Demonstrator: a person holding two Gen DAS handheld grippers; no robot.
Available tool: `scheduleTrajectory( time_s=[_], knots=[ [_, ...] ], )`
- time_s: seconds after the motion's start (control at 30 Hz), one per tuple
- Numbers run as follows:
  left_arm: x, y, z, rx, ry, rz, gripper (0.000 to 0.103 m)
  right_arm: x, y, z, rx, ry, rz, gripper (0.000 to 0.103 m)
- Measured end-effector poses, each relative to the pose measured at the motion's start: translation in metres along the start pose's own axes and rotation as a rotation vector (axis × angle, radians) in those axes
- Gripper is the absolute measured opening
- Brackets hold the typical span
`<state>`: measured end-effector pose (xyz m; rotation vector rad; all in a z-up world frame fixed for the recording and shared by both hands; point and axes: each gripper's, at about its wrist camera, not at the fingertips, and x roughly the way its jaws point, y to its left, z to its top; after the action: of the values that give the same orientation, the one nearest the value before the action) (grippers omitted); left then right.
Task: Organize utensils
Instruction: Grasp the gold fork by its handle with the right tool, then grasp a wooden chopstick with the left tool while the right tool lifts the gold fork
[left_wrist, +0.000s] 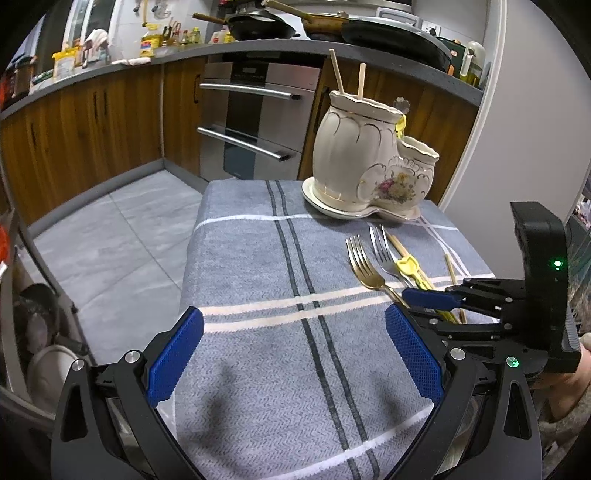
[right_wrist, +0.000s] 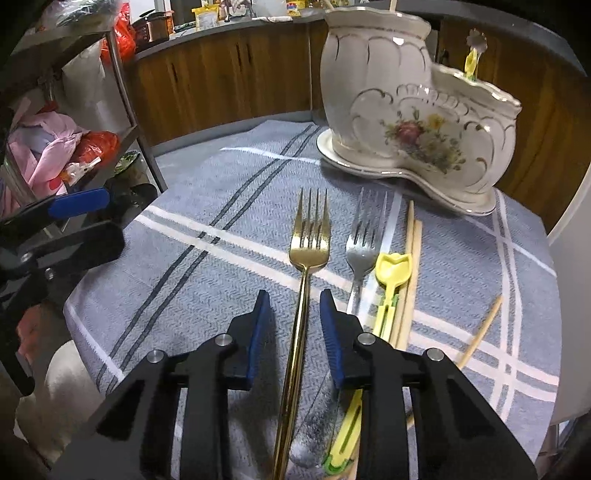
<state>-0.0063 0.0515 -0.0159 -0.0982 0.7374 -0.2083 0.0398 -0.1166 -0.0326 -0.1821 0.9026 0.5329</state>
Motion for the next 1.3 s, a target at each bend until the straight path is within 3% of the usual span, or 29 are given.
scheduleTrajectory(
  time_s=[0.07, 0.13, 0.17, 0.2, 0.47, 0.73, 1.07, 1.3],
  knots=[
    [0.001, 0.000, 0.000, 0.001, 0.001, 0.003, 0.098, 0.002, 0.000, 0.002, 0.002, -0.010, -0.002, 0.028],
    [0.001, -0.001, 0.000, 0.001, 0.002, 0.005, 0.098, 0.004, 0.001, 0.002, -0.004, -0.027, -0.027, 0.019],
    [0.001, 0.000, 0.000, 0.000, 0.002, 0.007, 0.098, 0.004, 0.001, 0.001, -0.004, -0.032, -0.029, 0.008],
    [0.001, -0.001, 0.000, 0.000, 0.002, 0.008, 0.098, 0.005, 0.000, 0.001, 0.003, -0.034, -0.023, 0.007],
    [0.001, -0.001, 0.002, 0.002, 0.005, 0.011, 0.098, -0.004, -0.007, -0.006, 0.042, -0.043, 0.045, 0.006],
    [0.002, -0.009, 0.005, 0.022, 0.010, 0.009, 0.098, -0.050, -0.029, -0.014, 0.063, -0.101, 0.077, 0.005],
    [0.019, -0.054, 0.010, 0.103, 0.052, -0.053, 0.098, -0.108, -0.070, -0.029, 0.103, -0.210, -0.012, 0.005],
    [0.040, -0.119, 0.013, 0.227, 0.081, -0.148, 0.098, -0.128, -0.116, -0.047, 0.195, -0.252, -0.090, 0.005]
  ],
)
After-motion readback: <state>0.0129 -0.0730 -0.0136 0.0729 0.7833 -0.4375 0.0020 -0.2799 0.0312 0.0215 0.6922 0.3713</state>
